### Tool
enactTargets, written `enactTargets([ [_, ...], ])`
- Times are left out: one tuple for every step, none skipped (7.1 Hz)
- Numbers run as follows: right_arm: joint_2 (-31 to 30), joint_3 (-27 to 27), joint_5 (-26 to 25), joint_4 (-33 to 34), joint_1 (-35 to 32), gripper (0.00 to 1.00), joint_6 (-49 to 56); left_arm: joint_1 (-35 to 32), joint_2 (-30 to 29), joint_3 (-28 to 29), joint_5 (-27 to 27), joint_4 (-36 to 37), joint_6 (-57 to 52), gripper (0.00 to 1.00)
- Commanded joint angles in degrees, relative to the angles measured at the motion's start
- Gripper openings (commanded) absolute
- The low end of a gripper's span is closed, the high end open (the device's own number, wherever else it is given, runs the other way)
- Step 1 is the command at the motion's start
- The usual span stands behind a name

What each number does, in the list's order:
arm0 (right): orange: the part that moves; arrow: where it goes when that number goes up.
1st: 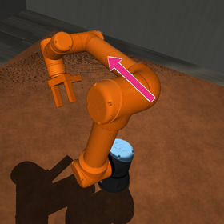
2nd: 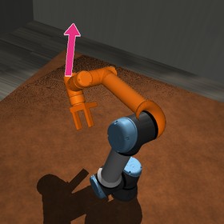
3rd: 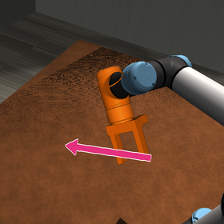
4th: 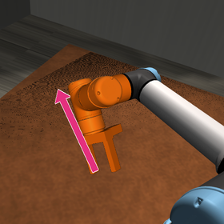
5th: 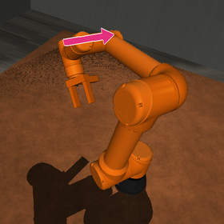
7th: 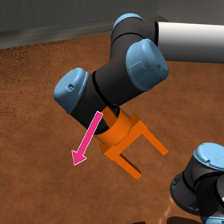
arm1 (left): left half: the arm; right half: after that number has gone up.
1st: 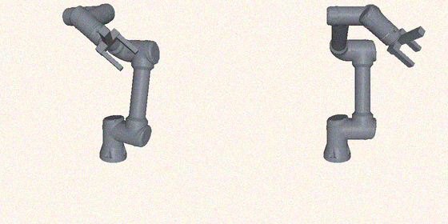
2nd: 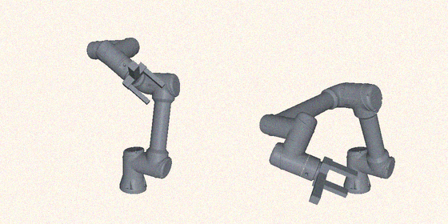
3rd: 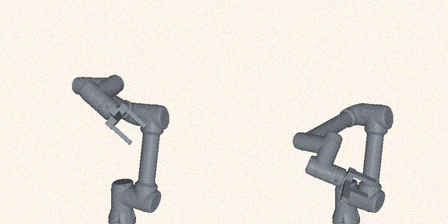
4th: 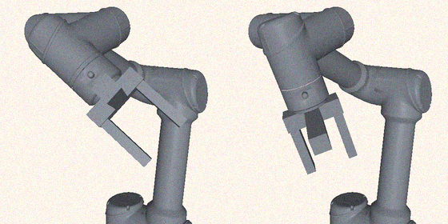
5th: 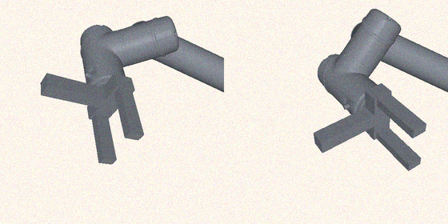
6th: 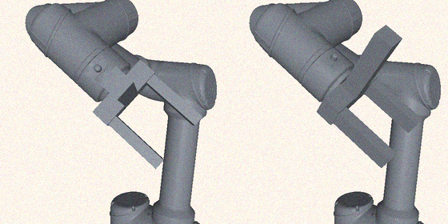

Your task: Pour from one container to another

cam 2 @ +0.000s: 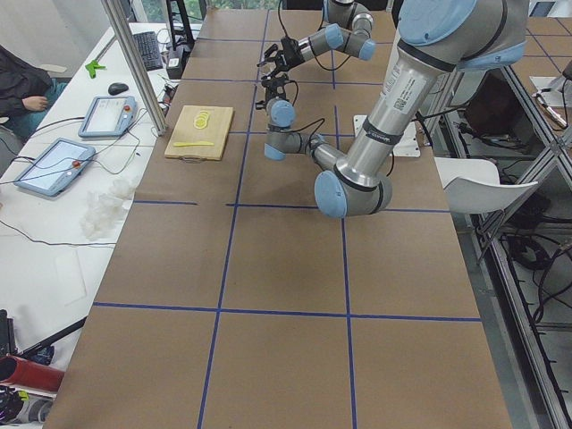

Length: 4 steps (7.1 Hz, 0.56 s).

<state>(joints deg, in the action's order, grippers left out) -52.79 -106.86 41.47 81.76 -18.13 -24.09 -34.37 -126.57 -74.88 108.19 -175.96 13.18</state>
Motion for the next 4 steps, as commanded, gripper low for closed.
enactTargets([
  [0.2, 0.5, -1.6, 0.2, 0.2, 0.00, 3.3, 0.0, 0.0, 0.0, 0.0, 0.0, 0.0, 0.00],
  [1.5, 0.5, -2.6, 3.8, 0.2, 0.00, 4.7, 0.0, -0.1, 0.0, 0.0, 0.0, 0.0, 0.00],
  [2.9, 0.5, -2.9, 7.2, 0.2, 0.00, 5.6, 0.0, -0.1, 0.0, 0.0, 0.0, 0.0, 0.00],
  [2.9, 0.6, -4.1, 8.0, 0.6, 0.00, 6.8, 0.0, -0.1, 0.0, 0.1, 0.0, 0.1, 0.00],
])
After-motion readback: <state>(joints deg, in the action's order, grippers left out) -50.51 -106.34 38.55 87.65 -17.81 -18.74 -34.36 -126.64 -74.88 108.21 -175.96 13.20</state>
